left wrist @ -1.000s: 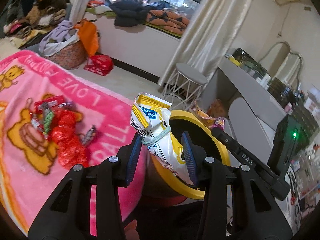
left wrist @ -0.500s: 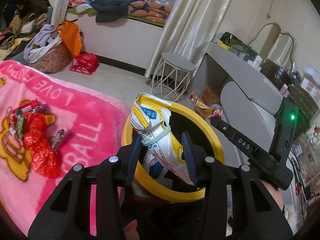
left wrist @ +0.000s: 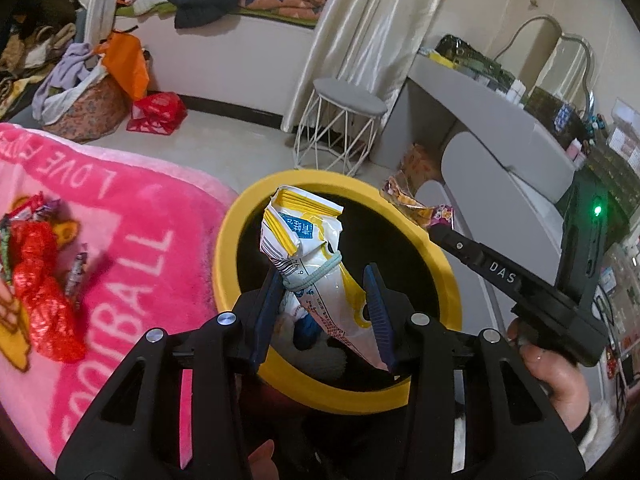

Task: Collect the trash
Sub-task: 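Open both tools to drop the chip bag and wrapper into the bin, then move both tools back toward the red wrappers on the blanket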

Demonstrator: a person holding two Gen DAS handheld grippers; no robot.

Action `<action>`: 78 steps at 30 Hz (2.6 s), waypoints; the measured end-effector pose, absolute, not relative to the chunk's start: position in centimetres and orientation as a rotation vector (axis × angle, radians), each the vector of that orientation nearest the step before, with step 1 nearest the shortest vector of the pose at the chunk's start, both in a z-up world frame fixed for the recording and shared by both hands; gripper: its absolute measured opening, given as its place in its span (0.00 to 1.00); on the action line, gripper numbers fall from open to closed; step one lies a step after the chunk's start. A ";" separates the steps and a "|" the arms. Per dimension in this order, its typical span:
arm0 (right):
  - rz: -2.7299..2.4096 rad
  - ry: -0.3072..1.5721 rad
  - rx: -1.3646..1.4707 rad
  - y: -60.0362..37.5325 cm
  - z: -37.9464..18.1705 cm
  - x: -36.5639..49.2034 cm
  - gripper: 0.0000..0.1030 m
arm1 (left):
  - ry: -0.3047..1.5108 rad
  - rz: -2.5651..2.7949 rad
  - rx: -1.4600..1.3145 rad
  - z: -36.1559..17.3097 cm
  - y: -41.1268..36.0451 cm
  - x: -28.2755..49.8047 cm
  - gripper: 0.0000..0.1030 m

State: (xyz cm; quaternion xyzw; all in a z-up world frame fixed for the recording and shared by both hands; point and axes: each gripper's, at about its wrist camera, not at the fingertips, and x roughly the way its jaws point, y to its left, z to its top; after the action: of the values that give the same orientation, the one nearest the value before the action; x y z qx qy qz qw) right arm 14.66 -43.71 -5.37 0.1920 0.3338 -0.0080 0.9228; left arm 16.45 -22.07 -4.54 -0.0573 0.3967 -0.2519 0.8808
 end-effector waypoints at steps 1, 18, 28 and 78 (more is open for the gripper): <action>-0.016 0.692 0.393 -43.6 -5.5 14.7 0.07 | 0.833 -0.530 -0.112 -4.9 -22.4 16.6 0.34; -0.075 0.680 0.404 -44.7 -5.8 14.8 0.49 | 0.811 -0.482 -0.133 -6.4 -21.7 16.9 0.90; -0.081 0.635 0.321 -42.9 -4.9 14.6 0.65 | 0.749 -0.396 -0.129 -4.6 -19.3 15.8 0.90; 0.427 0.629 0.047 -21.9 -3.2 13.4 0.73 | 0.636 0.097 -0.406 -4.5 3.1 14.4 0.90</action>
State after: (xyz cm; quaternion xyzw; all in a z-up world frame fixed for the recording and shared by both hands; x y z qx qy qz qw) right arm 13.41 -21.90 -3.15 0.0229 0.3067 0.2085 0.9284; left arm 14.45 3.06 -4.53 -0.1983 0.3103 0.0473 0.9285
